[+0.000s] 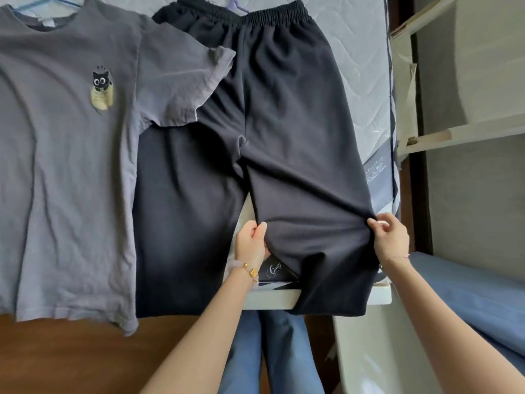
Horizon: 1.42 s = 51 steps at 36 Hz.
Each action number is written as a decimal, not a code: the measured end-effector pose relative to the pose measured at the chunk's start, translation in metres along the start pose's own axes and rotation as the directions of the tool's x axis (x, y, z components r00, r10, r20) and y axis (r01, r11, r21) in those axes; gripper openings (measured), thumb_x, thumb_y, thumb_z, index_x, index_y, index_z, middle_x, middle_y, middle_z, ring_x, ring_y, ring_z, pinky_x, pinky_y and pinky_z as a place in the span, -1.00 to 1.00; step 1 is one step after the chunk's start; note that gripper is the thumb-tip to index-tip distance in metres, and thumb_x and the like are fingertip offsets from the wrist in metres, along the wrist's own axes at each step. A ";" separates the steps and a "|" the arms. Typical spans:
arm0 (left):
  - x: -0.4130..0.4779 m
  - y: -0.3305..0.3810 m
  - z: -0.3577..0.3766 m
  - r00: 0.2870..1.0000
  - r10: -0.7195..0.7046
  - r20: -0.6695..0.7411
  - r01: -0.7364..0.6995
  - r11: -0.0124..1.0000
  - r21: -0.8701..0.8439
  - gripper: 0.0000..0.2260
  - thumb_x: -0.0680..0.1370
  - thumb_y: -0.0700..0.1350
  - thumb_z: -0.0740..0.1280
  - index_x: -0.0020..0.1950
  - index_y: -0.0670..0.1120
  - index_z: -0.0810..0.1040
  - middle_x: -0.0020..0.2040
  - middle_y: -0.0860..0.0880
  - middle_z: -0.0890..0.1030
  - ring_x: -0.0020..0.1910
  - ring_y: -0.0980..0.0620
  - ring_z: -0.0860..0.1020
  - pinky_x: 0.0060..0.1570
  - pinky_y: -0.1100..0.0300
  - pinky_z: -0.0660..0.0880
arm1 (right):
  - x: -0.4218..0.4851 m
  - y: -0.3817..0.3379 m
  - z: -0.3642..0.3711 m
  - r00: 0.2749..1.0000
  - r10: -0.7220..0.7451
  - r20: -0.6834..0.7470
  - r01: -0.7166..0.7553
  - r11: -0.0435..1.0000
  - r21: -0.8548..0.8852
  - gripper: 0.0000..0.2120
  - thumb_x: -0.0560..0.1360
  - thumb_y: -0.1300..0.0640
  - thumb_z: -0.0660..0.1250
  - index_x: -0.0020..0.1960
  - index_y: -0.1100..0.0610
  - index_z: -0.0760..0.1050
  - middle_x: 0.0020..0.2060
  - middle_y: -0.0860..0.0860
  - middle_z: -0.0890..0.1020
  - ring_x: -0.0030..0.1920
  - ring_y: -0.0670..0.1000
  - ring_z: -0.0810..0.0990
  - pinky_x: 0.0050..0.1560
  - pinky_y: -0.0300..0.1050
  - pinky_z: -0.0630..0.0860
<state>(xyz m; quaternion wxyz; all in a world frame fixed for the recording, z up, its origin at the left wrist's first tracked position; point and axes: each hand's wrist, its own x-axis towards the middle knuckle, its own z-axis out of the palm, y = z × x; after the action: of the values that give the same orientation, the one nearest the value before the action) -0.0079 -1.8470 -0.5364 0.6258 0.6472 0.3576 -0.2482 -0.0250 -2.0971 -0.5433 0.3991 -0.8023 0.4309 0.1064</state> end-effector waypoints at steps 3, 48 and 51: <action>-0.003 -0.008 0.002 1.000 0.010 -0.015 -0.010 1.000 0.019 -0.71 0.42 0.04 0.28 -0.44 0.04 0.27 -0.37 -0.05 0.27 -0.31 -0.01 0.27 -0.23 0.01 0.37 | -0.008 0.002 -0.003 1.000 -0.005 0.022 0.004 0.999 0.048 -0.87 0.52 0.10 0.31 -0.04 0.16 0.54 -0.20 0.09 0.60 -0.11 0.09 0.53 -0.09 -0.15 0.33; -0.052 -0.028 -0.078 0.998 -0.038 0.044 0.010 0.859 0.512 -0.83 0.55 -0.29 0.22 -0.12 -0.06 0.53 -0.18 -0.04 0.62 -0.25 0.11 0.59 -0.20 0.30 0.52 | -0.021 0.053 -0.070 0.896 0.409 -0.173 -0.437 0.744 -0.505 -0.71 0.54 0.10 0.16 0.17 0.11 0.55 0.14 0.30 0.54 0.16 0.34 0.49 0.19 0.13 0.40; -0.039 -0.001 -0.126 0.969 0.199 -0.143 -0.098 0.849 0.520 -0.86 0.55 -0.29 0.23 -0.04 -0.10 0.53 -0.14 -0.04 0.61 -0.18 0.03 0.60 -0.12 0.14 0.54 | -0.020 0.045 -0.071 0.900 0.395 -0.183 -0.430 0.741 -0.515 -0.66 0.45 0.14 0.17 0.19 0.13 0.50 0.16 0.26 0.51 0.15 0.34 0.48 0.20 0.21 0.43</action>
<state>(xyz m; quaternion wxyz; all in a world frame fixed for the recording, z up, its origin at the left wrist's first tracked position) -0.0488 -1.7286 -0.4956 0.4128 0.8358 0.2867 -0.2209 -0.0842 -2.1512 -0.5110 0.1078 -0.7695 0.5614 0.2848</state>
